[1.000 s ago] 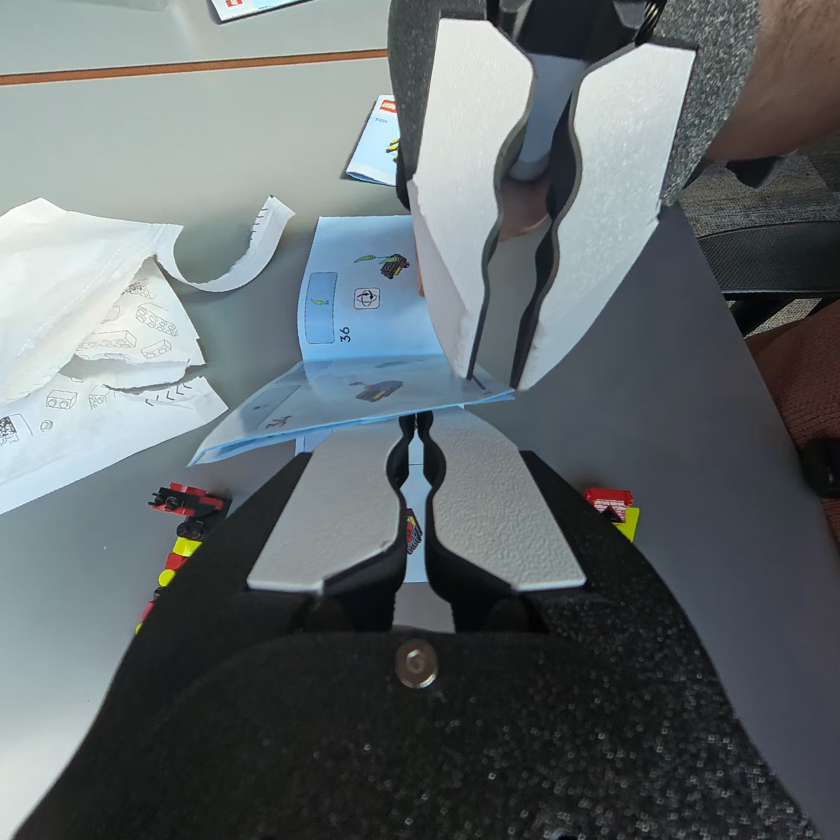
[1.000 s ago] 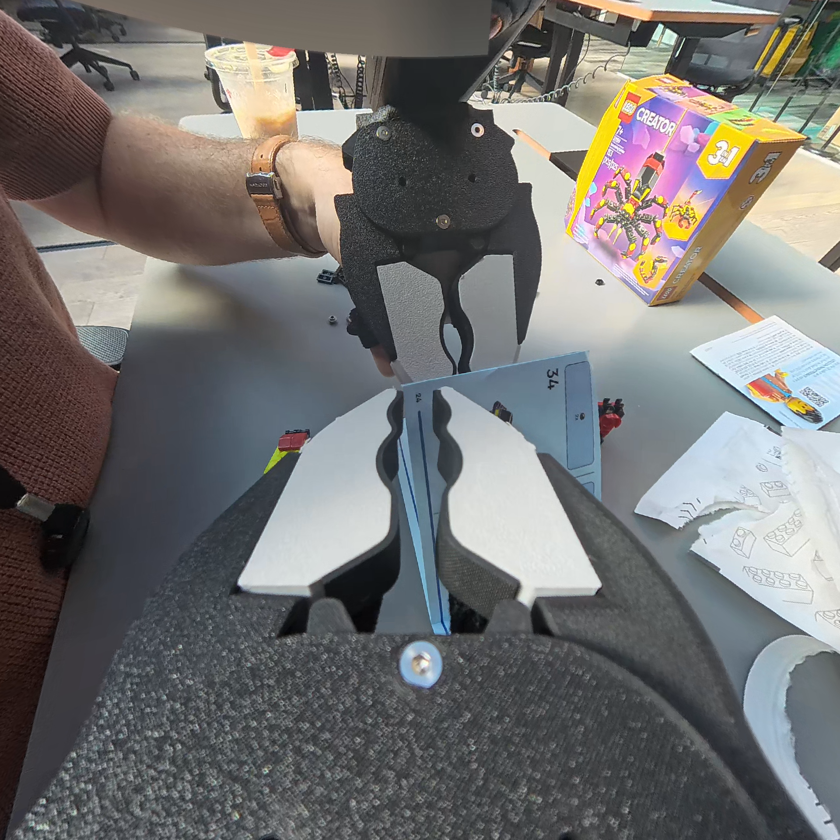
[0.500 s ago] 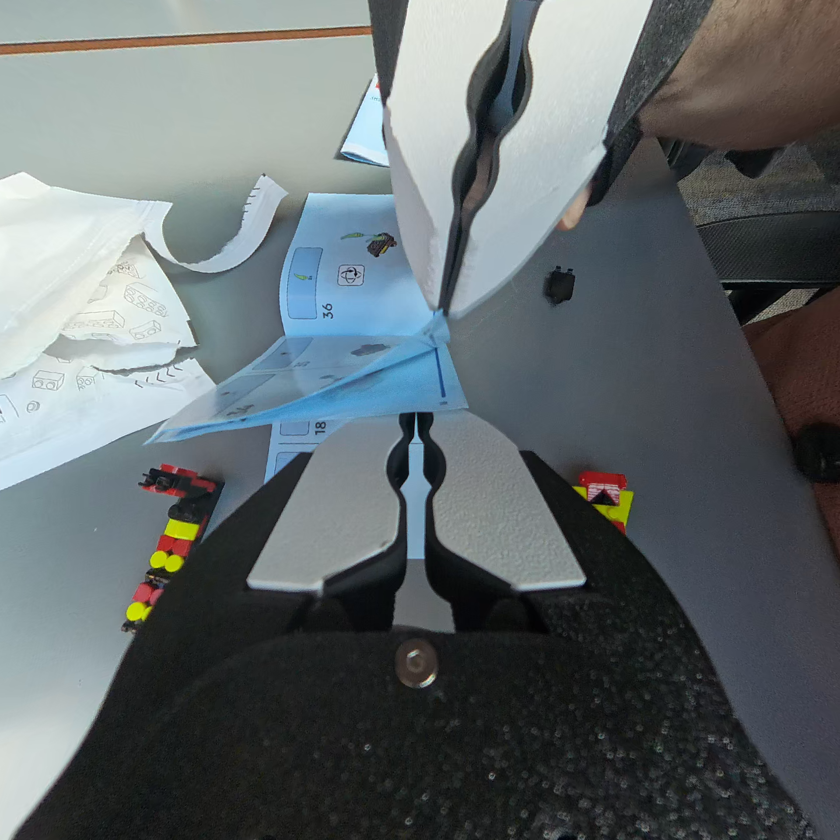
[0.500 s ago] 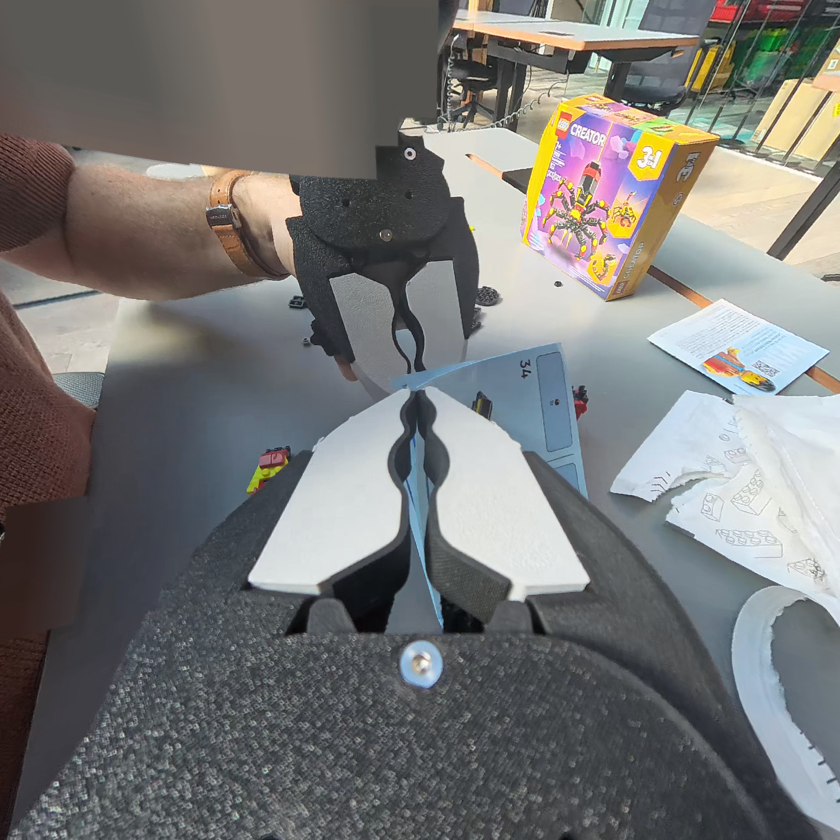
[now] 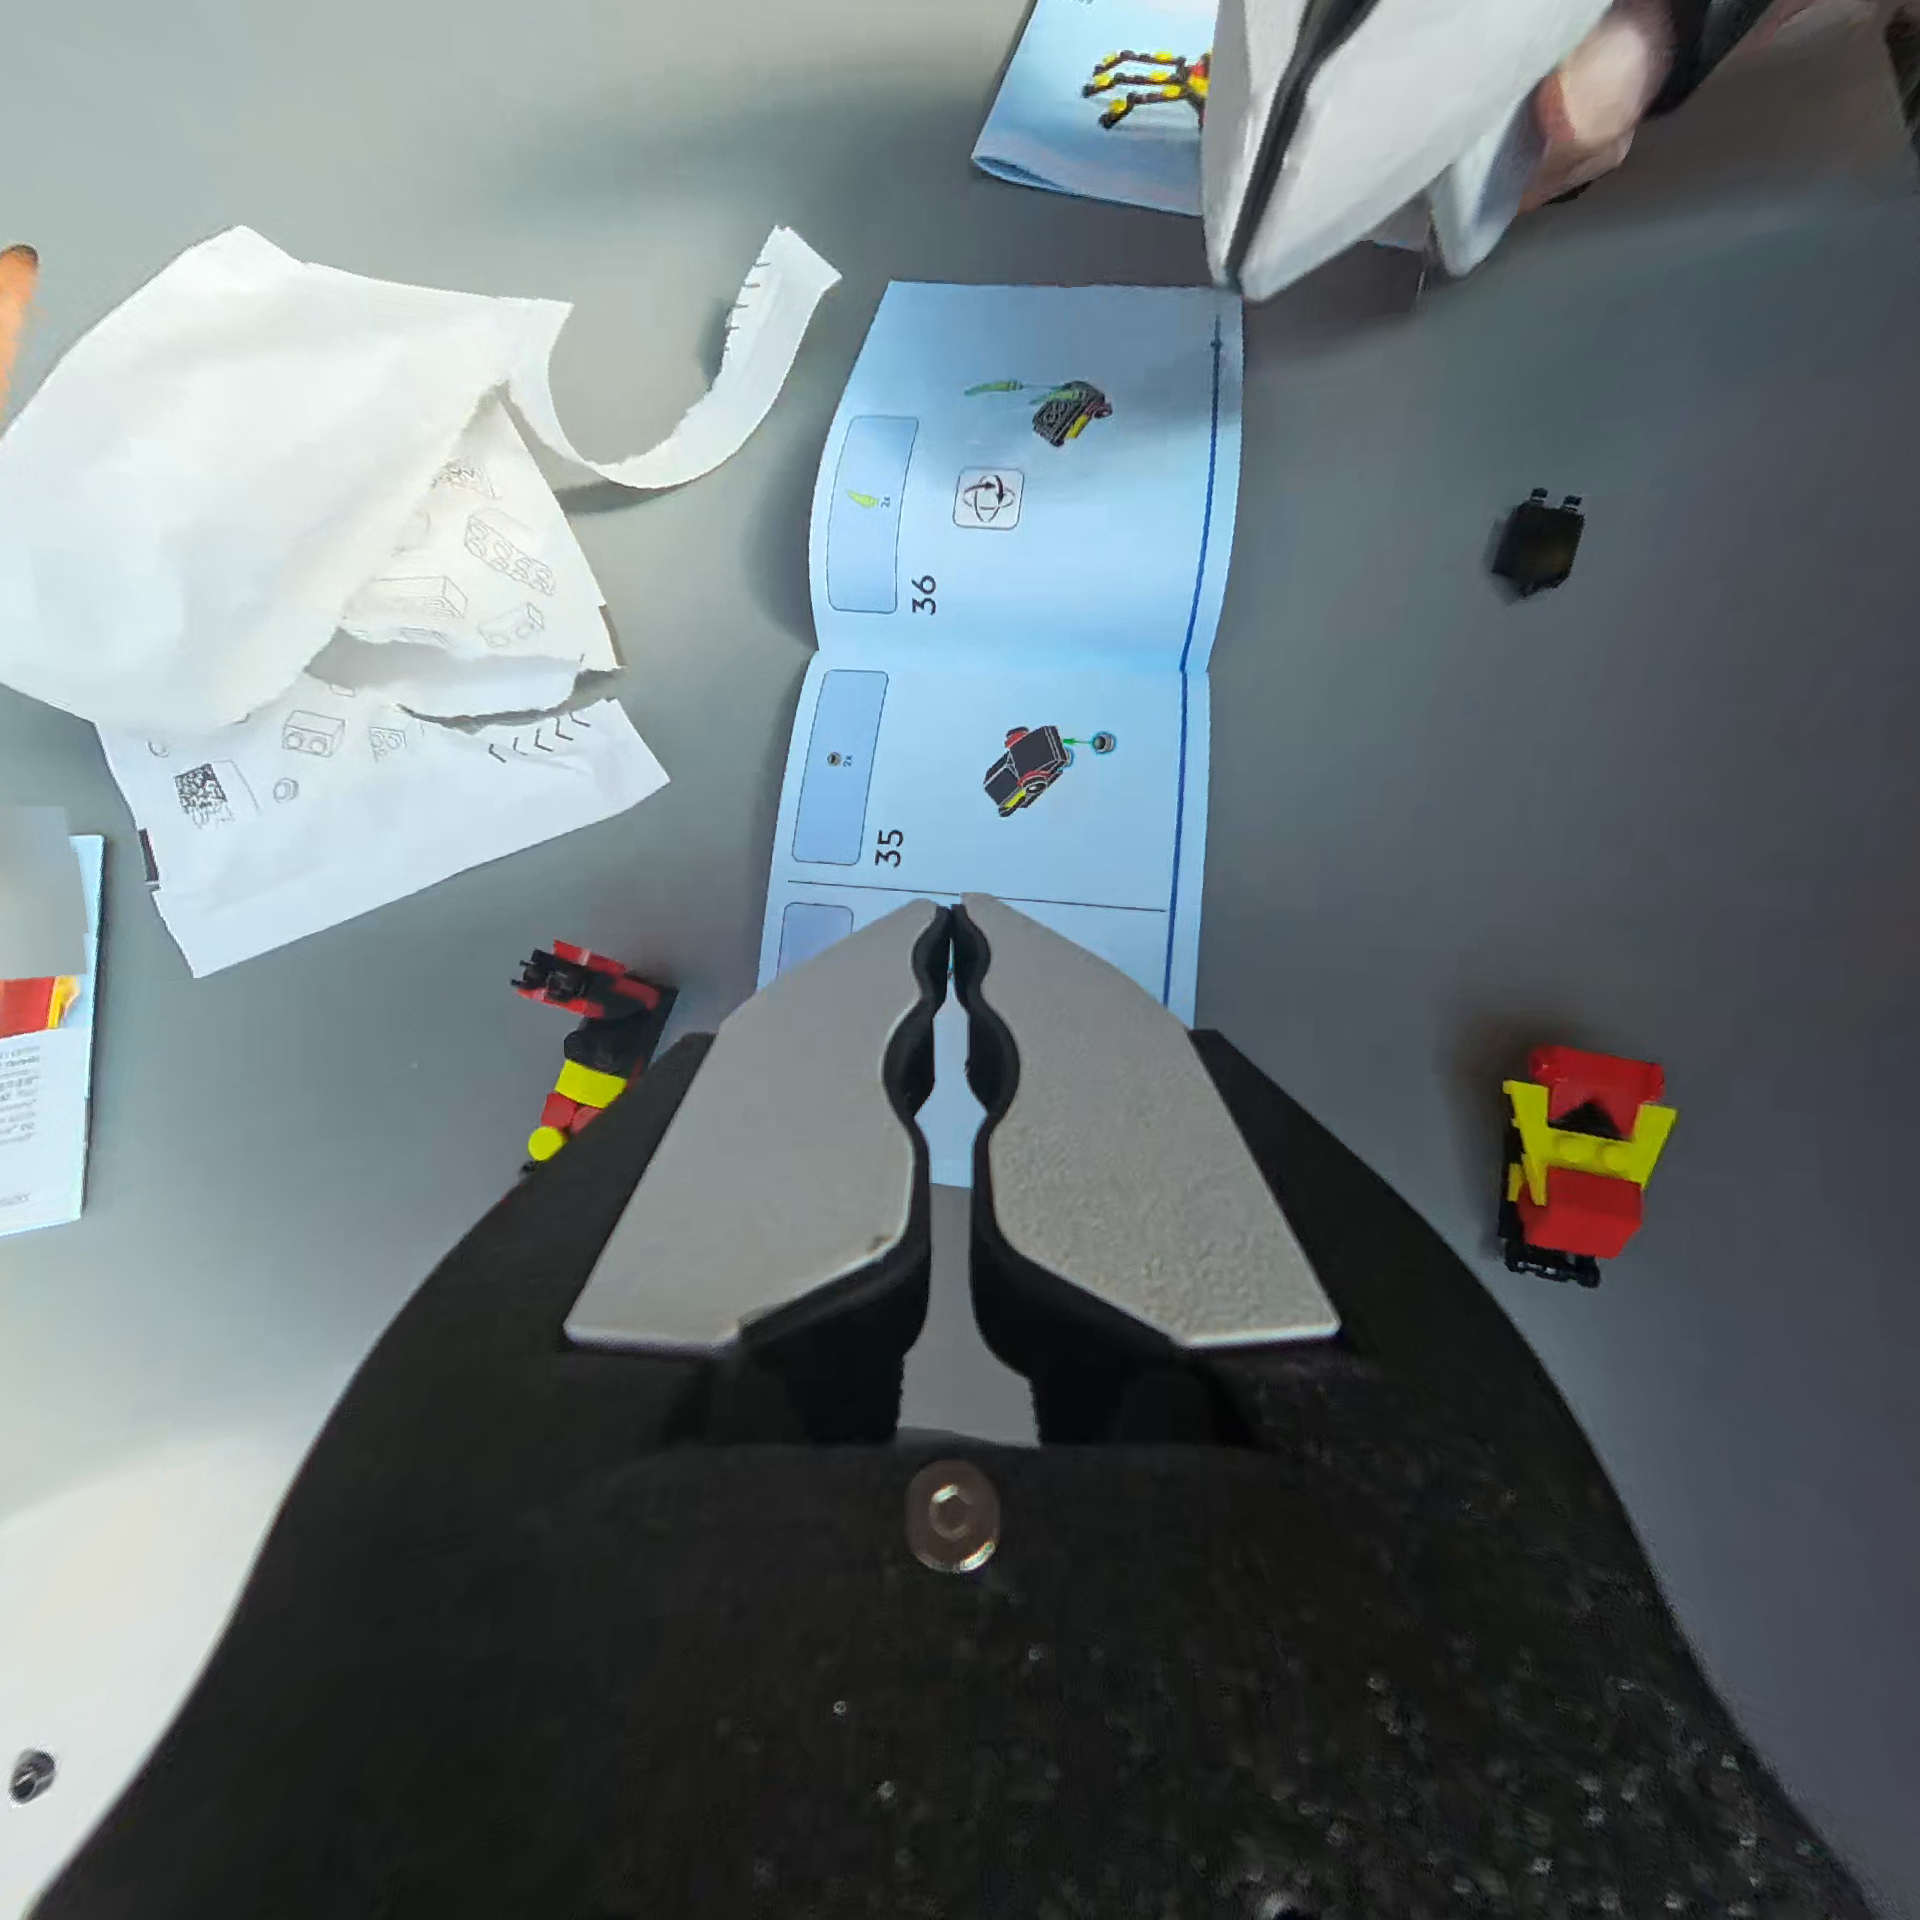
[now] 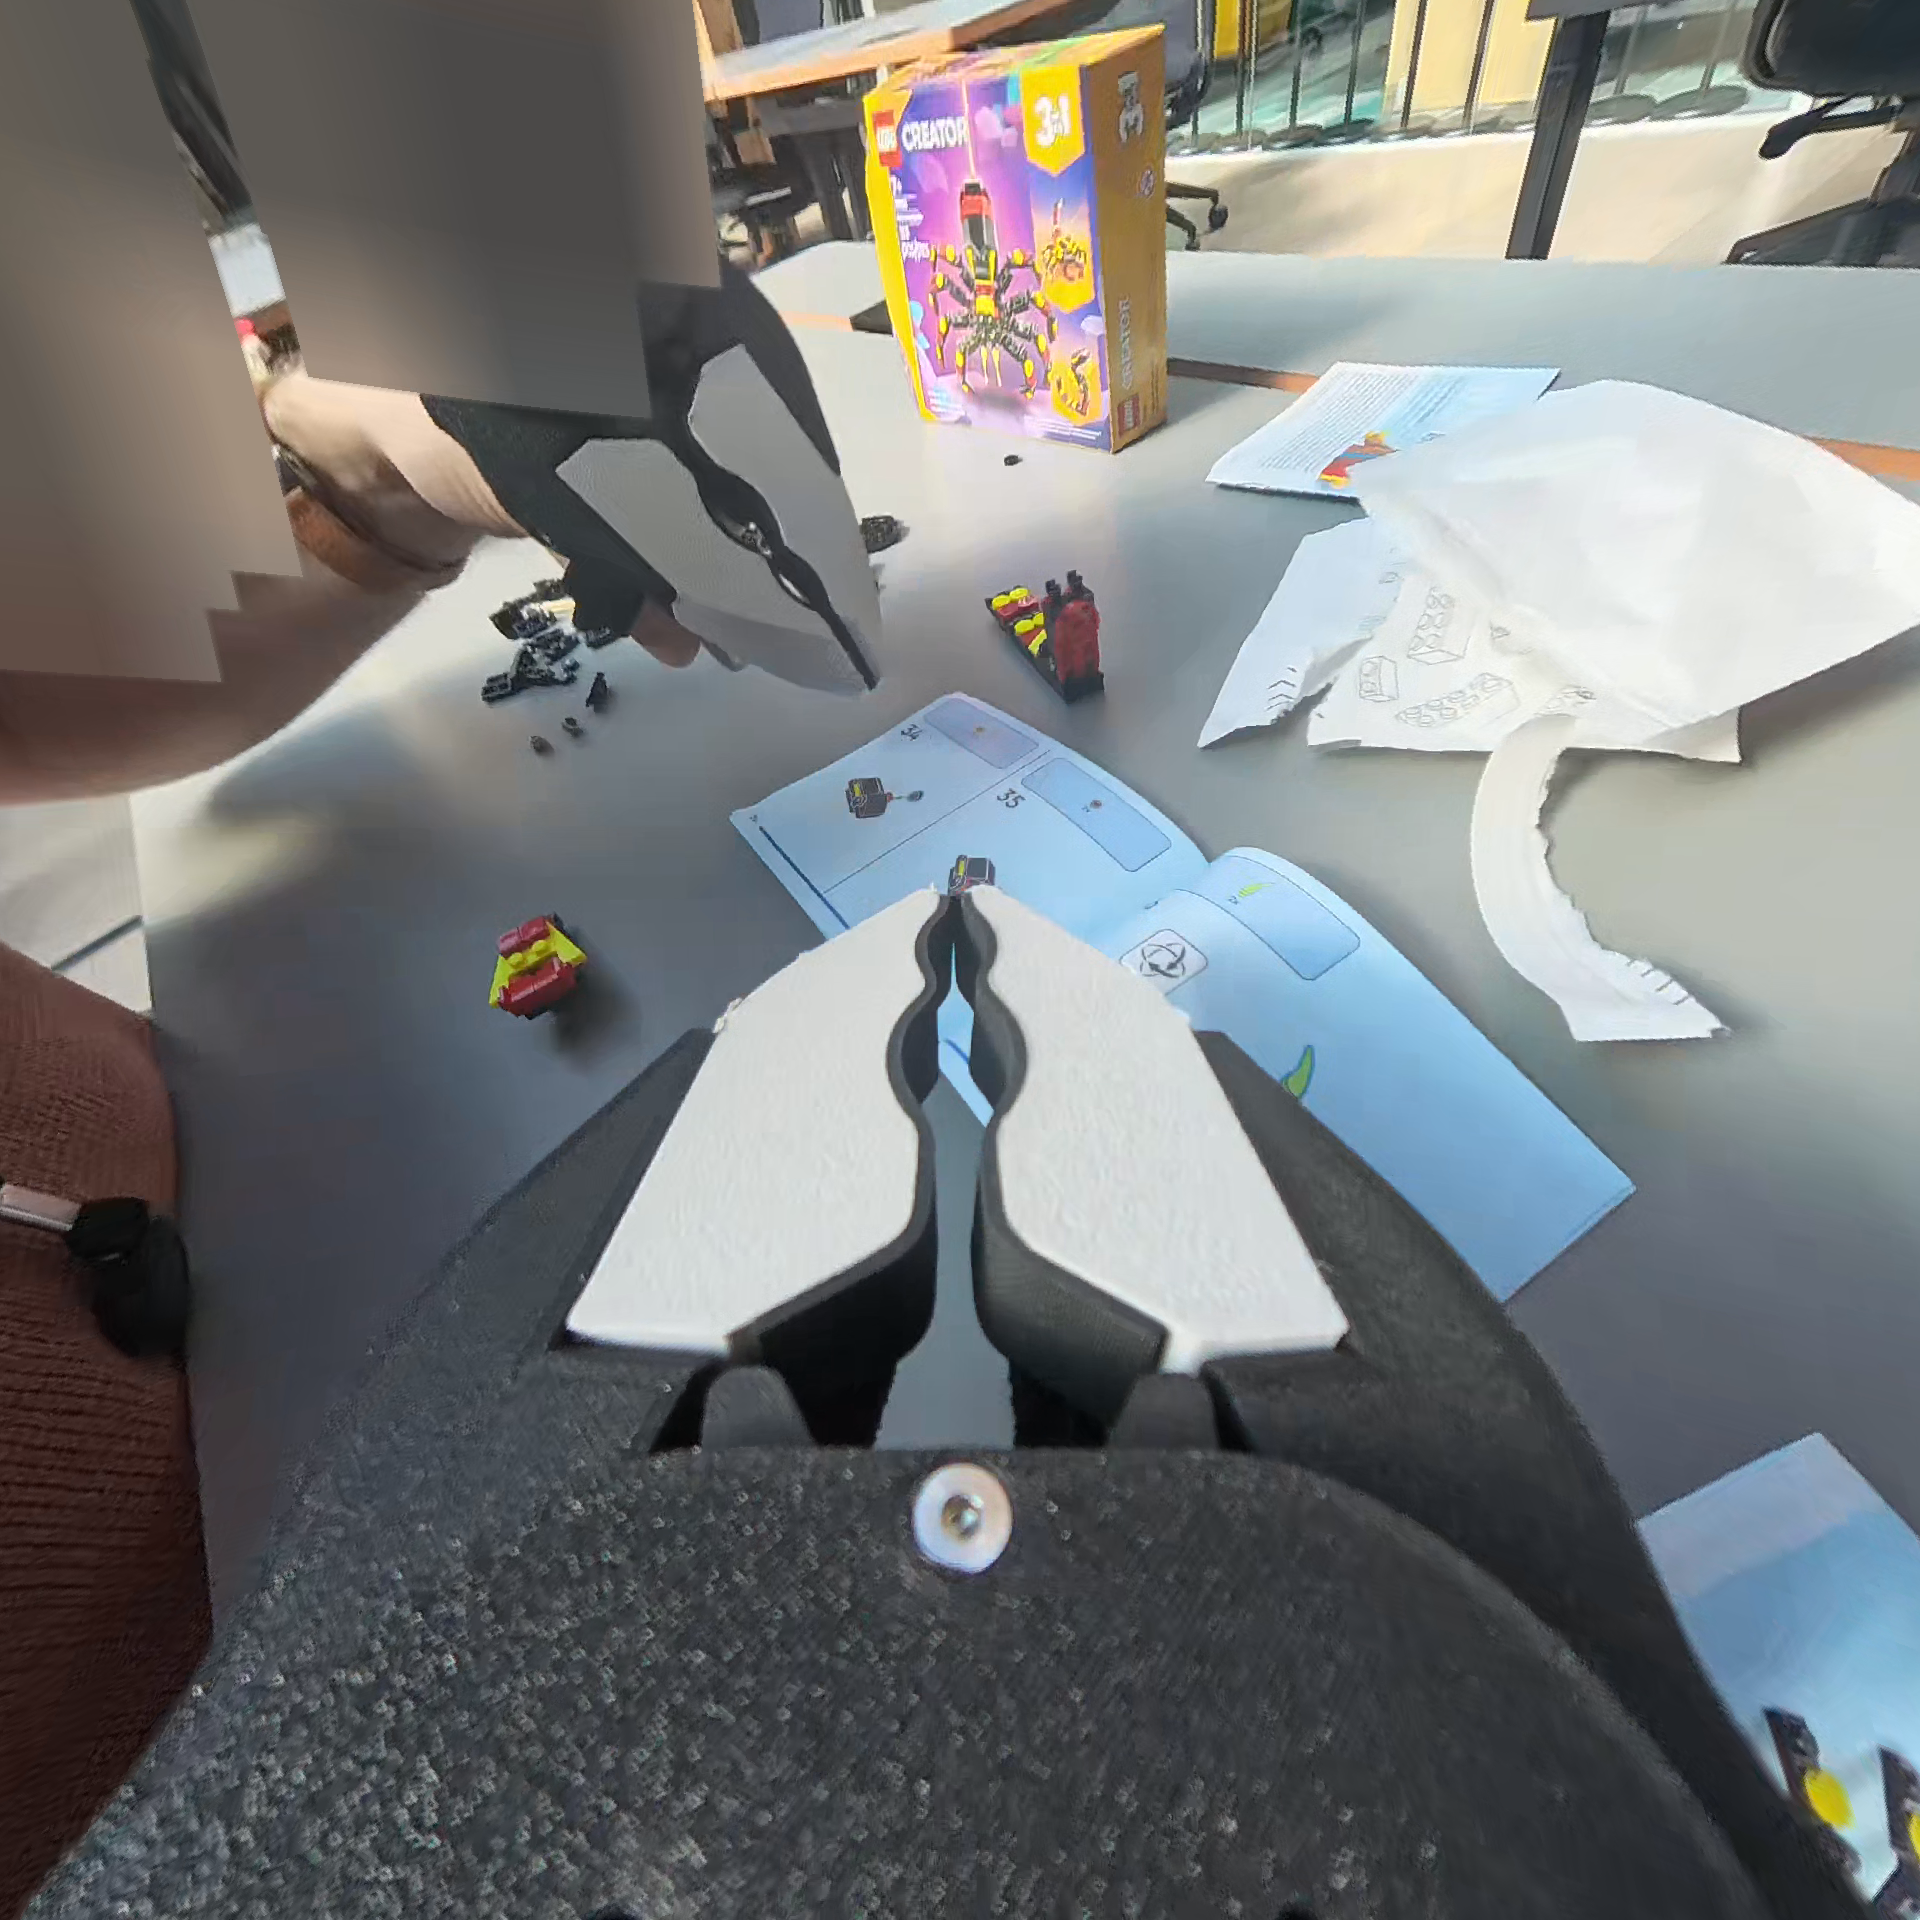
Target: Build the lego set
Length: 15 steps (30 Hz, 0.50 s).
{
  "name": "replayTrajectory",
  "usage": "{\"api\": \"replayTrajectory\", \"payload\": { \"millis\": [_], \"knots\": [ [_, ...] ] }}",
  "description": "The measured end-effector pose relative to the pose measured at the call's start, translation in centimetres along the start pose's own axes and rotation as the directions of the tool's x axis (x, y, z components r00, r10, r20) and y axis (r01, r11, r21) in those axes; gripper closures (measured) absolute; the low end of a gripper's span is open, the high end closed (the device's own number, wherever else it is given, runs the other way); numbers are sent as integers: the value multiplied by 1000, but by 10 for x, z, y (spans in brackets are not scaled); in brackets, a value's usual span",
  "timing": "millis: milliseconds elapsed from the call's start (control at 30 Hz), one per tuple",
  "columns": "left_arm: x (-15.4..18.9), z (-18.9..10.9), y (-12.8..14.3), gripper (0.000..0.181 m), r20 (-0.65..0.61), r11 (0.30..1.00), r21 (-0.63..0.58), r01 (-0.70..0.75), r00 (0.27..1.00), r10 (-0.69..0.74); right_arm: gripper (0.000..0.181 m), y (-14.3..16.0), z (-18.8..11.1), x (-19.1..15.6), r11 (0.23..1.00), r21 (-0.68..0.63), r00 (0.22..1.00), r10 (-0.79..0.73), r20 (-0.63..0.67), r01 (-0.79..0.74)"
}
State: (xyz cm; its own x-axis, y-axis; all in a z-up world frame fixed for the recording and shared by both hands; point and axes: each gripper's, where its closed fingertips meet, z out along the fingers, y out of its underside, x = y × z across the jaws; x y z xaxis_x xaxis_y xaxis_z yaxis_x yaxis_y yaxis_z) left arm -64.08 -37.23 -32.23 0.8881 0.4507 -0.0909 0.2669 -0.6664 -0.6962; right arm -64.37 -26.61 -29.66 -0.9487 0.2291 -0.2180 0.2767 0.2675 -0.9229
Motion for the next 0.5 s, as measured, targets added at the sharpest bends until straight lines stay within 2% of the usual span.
{"api": "replayTrajectory", "payload": {
  "millis": [33,100,167,267,367,500],
  "knots": [
    [-2,-3,-2,181,-8,1000,12,13,1000,-13,181,1,6,-6,998,-33,999,-45,15,46],
    [-4,-10,5,181,-21,1000,-11,6,1000,-6,165,8,26,-22,977,-146,986,-146,84,157],
    [-1,-14,23,181,-44,996,-88,-10,999,7,153,20,54,-35,906,-273,945,-291,150,322],
    [2,-14,49,181,-58,984,-176,-2,998,-8,152,28,95,-53,776,-335,844,-465,267,534],
    [5,-13,69,181,-62,976,-216,27,997,-41,152,38,122,-63,697,-365,783,-496,375,617],
    [3,-20,77,181,-50,976,-213,38,998,-50,152,50,140,-63,641,-425,762,-457,458,639]
  ]
}}
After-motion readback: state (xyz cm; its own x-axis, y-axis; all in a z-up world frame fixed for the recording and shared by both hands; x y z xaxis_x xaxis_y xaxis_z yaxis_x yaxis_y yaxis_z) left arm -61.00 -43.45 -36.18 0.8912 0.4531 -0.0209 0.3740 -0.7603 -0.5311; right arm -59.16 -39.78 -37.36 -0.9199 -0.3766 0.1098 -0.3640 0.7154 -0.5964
